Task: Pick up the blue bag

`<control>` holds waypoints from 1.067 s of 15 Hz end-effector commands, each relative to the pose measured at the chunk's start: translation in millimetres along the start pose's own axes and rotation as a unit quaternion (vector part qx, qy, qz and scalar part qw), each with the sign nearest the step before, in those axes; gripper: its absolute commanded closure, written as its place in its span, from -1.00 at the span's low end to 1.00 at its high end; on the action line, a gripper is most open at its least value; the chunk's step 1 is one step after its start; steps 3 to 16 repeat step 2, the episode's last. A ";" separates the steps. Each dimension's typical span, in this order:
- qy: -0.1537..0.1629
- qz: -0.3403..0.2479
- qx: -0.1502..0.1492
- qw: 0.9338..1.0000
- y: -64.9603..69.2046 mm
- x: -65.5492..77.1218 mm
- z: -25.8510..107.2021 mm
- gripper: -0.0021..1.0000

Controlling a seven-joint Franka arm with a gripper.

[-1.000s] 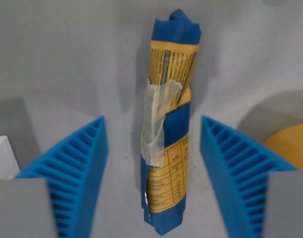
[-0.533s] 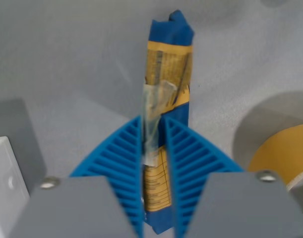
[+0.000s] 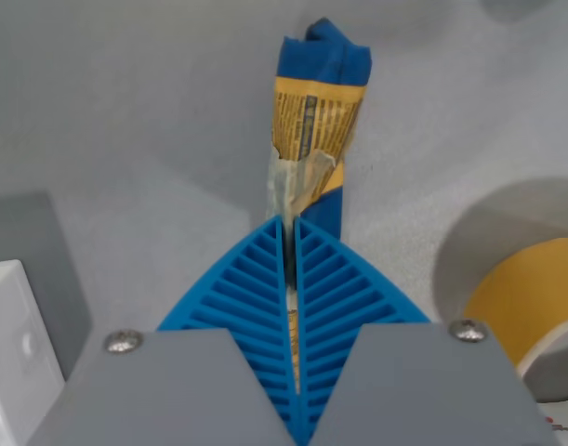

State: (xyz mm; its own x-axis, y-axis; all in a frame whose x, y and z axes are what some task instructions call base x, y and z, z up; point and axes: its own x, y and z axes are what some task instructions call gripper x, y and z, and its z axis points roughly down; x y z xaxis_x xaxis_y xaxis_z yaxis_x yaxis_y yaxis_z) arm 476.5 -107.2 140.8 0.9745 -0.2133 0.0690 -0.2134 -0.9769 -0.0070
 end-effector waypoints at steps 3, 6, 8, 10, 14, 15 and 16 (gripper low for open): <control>0.003 0.001 0.032 0.999 -0.2 -3.6 -28.3 1.00; 0.003 0.001 0.032 0.999 -0.2 -3.6 -28.3 1.00; 0.003 0.001 0.032 0.999 -0.2 -3.6 -28.3 1.00; 0.003 0.001 0.032 0.999 -0.2 -3.6 -28.3 1.00; 0.003 0.001 0.032 0.999 -0.2 -3.6 -28.3 1.00; 0.003 0.001 0.032 0.999 -0.2 -3.6 -28.3 1.00; 0.003 0.001 0.032 0.999 -0.2 -3.6 -28.3 1.00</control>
